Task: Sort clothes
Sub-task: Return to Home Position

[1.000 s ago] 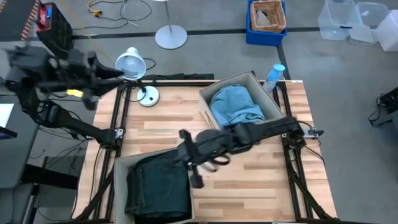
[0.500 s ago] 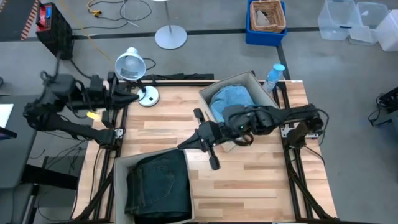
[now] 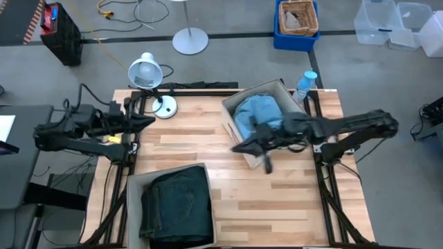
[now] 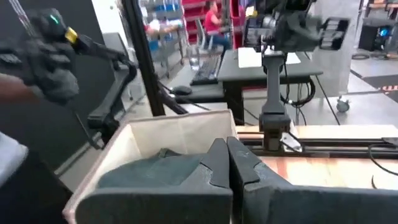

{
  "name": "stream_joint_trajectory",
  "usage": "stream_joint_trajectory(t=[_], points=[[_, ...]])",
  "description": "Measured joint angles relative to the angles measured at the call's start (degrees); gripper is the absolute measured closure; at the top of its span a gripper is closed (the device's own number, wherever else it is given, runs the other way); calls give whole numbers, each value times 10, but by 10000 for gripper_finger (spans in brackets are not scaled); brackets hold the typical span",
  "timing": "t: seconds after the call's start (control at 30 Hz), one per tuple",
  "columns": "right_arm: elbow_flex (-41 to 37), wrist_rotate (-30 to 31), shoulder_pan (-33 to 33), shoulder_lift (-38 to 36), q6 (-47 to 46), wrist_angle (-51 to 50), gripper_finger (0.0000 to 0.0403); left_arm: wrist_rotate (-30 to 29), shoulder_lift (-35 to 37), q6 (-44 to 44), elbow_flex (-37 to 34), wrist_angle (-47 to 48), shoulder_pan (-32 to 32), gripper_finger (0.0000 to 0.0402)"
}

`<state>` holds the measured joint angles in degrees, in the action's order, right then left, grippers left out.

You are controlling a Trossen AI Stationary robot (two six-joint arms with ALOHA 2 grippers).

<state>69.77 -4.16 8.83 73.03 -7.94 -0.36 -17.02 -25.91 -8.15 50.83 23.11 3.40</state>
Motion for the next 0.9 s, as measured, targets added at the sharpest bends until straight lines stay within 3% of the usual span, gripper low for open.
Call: stream_joint_trajectory(t=[0.5,0.8,0.9], points=[[-317,31,2,-352,-42,11,403,-87,8,-5,-81,-5,0,401],[-468,36,2,-527,-68,9,403,-92,9,1,-81,-2,0,401],[-500,65,1,-561,-75,7,403,-92,9,-5,-81,-1,0,401]])
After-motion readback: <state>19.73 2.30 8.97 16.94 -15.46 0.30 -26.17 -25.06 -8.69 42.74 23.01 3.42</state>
